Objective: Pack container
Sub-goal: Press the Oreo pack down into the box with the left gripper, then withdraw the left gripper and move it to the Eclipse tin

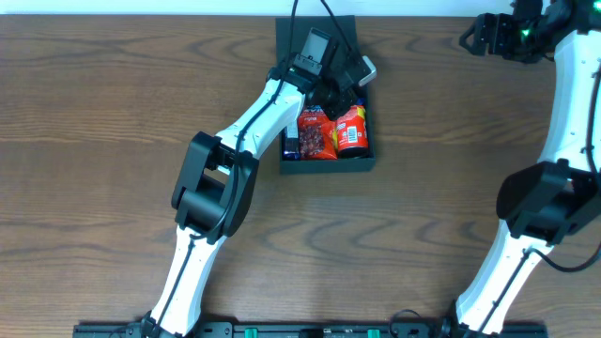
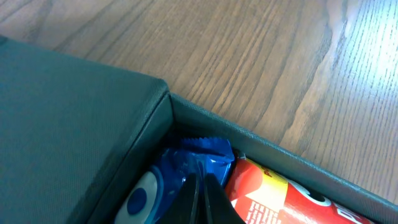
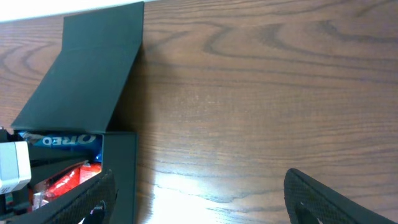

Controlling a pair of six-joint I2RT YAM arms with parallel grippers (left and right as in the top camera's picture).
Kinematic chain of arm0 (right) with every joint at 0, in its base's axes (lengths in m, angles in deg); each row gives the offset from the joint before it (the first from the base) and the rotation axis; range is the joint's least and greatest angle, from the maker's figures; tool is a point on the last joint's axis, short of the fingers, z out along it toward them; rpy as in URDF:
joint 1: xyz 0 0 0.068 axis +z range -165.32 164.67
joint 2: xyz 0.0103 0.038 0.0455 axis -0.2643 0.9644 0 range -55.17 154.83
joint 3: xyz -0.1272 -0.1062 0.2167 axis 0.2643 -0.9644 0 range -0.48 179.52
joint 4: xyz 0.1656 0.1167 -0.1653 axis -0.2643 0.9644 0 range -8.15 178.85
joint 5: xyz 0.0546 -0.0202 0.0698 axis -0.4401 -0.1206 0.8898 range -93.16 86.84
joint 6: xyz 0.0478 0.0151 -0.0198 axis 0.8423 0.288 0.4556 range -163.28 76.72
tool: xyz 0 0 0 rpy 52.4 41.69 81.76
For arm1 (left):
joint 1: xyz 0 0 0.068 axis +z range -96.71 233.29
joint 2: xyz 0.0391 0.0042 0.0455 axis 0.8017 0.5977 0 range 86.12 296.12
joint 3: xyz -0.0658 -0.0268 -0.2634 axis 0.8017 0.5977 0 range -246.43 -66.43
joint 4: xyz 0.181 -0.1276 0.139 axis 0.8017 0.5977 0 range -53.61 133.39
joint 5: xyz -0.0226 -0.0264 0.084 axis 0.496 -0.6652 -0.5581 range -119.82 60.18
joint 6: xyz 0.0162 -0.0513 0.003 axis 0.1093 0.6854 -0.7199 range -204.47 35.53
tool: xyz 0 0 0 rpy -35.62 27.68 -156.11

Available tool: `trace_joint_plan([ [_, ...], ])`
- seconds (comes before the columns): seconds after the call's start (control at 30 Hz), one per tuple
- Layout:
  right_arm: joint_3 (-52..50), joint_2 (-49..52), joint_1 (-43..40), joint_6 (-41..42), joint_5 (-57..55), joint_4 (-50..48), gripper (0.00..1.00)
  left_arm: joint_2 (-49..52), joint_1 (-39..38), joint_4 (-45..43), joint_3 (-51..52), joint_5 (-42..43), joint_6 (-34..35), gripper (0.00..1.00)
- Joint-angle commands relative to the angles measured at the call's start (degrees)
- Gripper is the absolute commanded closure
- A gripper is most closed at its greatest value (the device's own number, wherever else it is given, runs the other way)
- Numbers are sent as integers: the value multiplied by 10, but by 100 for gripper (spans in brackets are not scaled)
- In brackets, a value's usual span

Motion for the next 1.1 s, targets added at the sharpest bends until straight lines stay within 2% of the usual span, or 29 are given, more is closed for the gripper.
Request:
trace_joint_plan([
  [0.0,4,-4,-7,-9,2,1,14,14,1,8,10,-2,7,94],
  [0.3,4,-4,-7,-9,2,1,14,-30,4,12,-31,-5,8,94],
  [0.47,4,-4,-7,-9,2,1,14,-79,5,52,-33,-97,17,94],
  [0.63,4,-4,-7,-9,2,0,14,-101,6,159,-33,-199,17,94],
  [0.73,4,-4,-7,-9,2,0,14,-97,11,188,-30,-201,17,94],
  [0.93,4,-4,-7,-8,3,1,14,-97,37,184,2,-202,19,94],
  [1.07,4,-4,-6,-8,3,1,15,-97,61,163,33,-179,47,94],
])
